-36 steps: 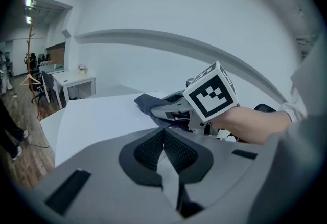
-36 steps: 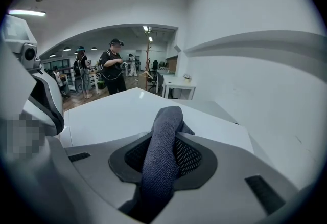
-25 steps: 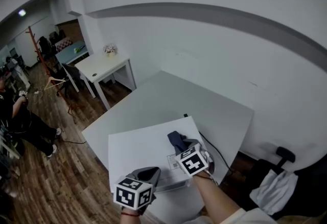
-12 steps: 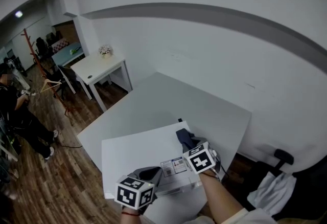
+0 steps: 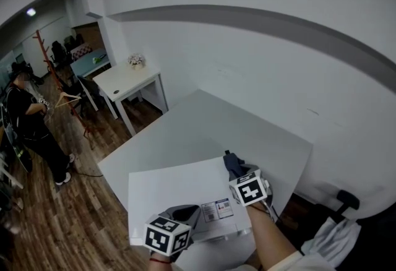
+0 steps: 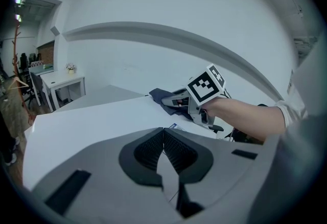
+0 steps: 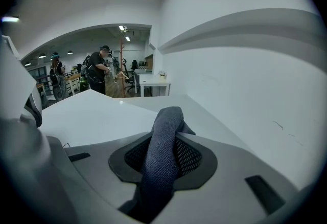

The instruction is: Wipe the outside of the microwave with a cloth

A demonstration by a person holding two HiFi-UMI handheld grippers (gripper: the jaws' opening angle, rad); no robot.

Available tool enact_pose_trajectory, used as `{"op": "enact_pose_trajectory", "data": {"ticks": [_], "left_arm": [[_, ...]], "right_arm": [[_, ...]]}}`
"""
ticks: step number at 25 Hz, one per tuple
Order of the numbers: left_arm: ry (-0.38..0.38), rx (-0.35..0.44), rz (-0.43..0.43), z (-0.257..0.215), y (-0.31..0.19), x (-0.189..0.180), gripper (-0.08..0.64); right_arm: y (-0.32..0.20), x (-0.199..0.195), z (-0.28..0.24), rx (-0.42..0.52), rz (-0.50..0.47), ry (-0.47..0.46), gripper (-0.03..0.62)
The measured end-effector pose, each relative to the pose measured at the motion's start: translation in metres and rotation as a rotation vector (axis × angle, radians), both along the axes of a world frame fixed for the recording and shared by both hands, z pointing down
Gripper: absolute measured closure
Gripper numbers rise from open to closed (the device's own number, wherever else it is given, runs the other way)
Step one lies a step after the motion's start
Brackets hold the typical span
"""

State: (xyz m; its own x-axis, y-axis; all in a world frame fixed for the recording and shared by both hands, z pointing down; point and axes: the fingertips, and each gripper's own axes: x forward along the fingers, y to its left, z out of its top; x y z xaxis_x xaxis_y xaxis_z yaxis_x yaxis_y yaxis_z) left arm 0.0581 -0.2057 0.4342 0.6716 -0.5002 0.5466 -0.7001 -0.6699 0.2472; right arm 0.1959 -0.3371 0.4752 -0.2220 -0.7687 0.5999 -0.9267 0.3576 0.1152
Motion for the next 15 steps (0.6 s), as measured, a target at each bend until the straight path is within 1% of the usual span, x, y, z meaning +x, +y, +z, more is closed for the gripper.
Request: {"op": "enact_pose_trajectory", "data": {"ticks": [6,15], "left_arm": [[0.007,-0.006,-0.036,0.002,-0.002,-0.02,0.557],[0.03,-0.007,-0.087,0.003,0.002,-0.056,0.557]], "right_arm": [[-0.013,-0.009,-0.001,0.012,0.012,0.012,0.485],[-0.022,-0.049,0.001,0.014,0.001,0.017,0.485]]}}
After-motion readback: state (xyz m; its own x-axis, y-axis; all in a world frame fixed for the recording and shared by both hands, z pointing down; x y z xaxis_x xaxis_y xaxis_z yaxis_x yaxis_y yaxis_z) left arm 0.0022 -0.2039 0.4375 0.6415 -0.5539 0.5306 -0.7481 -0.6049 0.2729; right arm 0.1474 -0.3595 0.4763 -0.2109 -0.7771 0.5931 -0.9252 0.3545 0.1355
